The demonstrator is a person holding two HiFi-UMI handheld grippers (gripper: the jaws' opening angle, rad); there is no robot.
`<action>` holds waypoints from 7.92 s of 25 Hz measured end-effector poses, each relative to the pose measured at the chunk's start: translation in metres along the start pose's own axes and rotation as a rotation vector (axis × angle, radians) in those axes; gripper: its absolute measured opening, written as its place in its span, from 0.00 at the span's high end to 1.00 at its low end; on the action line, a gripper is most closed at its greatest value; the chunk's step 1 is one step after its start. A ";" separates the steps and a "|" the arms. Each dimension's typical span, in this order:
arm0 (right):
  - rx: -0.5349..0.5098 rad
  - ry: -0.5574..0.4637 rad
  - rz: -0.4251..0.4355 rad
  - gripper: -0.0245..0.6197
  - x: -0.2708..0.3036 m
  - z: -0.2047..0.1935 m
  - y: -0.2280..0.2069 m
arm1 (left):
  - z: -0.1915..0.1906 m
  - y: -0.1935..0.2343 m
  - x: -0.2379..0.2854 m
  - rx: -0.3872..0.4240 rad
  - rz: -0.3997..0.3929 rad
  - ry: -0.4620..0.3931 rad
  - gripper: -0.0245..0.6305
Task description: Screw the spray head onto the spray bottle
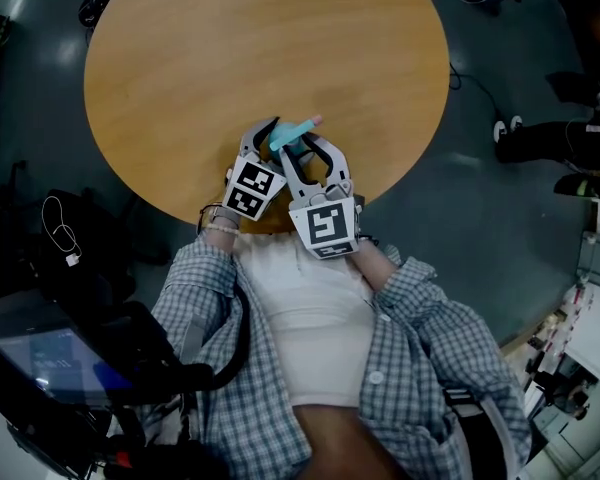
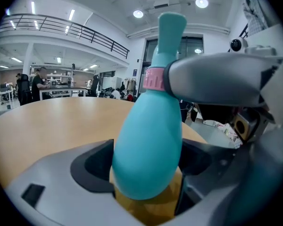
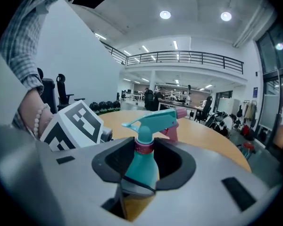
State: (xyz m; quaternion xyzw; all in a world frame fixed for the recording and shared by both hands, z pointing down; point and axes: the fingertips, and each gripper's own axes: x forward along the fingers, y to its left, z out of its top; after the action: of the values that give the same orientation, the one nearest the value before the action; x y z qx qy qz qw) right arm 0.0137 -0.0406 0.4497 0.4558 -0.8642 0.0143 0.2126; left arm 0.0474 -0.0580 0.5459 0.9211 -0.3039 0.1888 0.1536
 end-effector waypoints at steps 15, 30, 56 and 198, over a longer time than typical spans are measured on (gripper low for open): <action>-0.037 0.069 0.382 0.73 -0.035 -0.015 -0.011 | -0.001 -0.001 0.002 0.014 -0.012 0.009 0.34; -0.657 0.216 0.829 0.60 -0.003 0.010 -0.037 | -0.003 -0.001 -0.001 0.037 -0.052 0.030 0.34; -1.702 0.321 1.183 0.78 -0.015 -0.019 -0.002 | 0.000 -0.012 0.014 0.026 -0.049 0.013 0.34; 0.270 0.161 0.133 0.61 -0.040 -0.062 -0.049 | -0.023 0.016 -0.074 -0.099 0.105 0.009 0.63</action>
State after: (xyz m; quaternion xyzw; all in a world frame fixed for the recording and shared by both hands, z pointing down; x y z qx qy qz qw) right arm 0.0949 -0.0242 0.4824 0.4195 -0.8628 0.1807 0.2165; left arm -0.0231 -0.0240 0.5363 0.8943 -0.3602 0.1854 0.1899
